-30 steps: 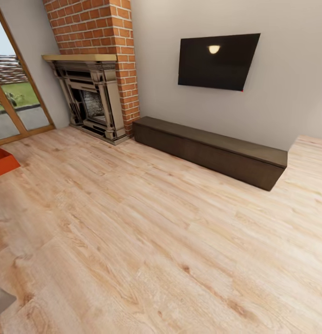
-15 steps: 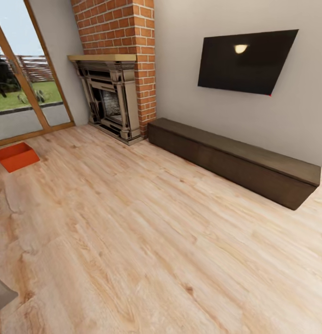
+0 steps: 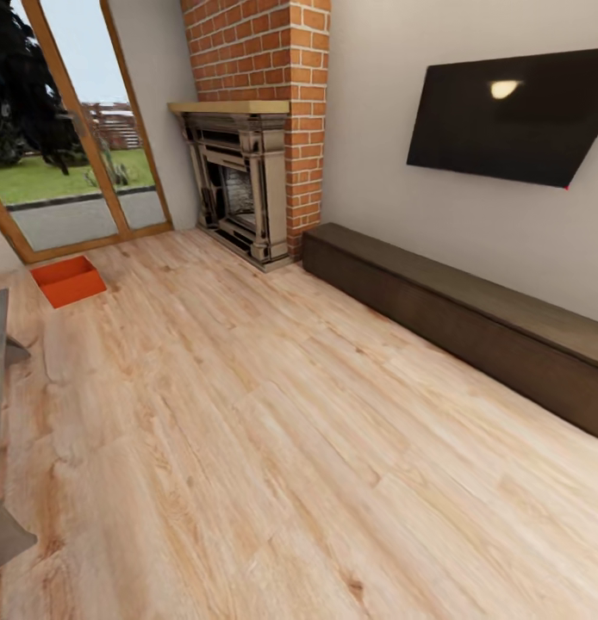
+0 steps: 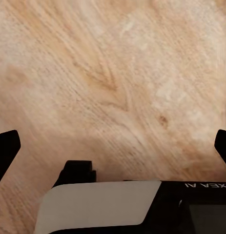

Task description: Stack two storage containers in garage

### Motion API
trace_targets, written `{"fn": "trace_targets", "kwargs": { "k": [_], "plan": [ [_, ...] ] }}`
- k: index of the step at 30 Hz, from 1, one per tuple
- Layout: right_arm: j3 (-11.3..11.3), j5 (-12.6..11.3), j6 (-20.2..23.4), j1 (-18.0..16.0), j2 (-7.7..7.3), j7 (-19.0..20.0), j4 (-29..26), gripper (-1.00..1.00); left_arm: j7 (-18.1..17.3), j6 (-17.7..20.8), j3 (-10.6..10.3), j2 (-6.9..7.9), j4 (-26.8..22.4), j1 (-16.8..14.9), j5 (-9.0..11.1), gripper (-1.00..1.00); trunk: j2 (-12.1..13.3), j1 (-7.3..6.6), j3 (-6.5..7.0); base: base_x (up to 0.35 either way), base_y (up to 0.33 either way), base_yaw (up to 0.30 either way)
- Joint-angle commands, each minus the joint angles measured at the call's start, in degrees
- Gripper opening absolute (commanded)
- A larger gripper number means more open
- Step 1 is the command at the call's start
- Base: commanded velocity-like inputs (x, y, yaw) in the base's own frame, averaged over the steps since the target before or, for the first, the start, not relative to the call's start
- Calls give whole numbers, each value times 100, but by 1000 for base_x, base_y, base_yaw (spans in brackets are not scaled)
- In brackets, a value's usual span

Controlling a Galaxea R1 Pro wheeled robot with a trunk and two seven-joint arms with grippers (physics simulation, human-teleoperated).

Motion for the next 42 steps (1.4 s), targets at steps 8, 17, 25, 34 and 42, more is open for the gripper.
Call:
{"fn": "trace_targets", "kwargs": {
  "k": [8, 17, 25, 34, 42],
  "plan": [
    [26, -9, -17, -6, -2, 13, 14, 100, 28, -23, -49, 0, 7, -5, 49, 100, -2, 3, -4, 304, -185, 252],
    [27, -8, -17, -6, 7, -8, 14, 100, 30, -31, -48, 1, 7, -5, 49, 100, -2, 3, -4, 334, -74, 252],
    [28, -10, -17, -6, 7, -15, 15, 100, 30, -31, -49, 1, 7, -5, 49, 100, -2, 3, -4, 342, -5, 253],
    [27, -10, -17, -6, 7, -24, 14, 100, 30, -31, -49, 2, 7, -5, 49, 100, -2, 3, -4, 343, -1, 253],
    [26, -10, -17, -6, 7, -25, 14, 100, 30, -31, -48, 3, 7, -5, 49, 100, -2, 3, -4, 343, 0, 254]
  ]
}}
